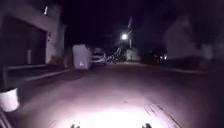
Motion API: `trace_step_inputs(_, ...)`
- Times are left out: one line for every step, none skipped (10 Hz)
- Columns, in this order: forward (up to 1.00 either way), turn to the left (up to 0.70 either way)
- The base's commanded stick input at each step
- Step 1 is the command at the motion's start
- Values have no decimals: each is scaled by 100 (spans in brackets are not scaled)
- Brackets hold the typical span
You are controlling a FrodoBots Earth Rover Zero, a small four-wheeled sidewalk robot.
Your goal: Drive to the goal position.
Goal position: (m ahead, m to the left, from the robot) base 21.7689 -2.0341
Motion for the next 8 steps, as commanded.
trace_step_inputs(85, 0)
trace_step_inputs(85, 0)
trace_step_inputs(85, 0)
trace_step_inputs(85, 0)
trace_step_inputs(85, 0)
trace_step_inputs(85, 0)
trace_step_inputs(85, 0)
trace_step_inputs(85, 0)
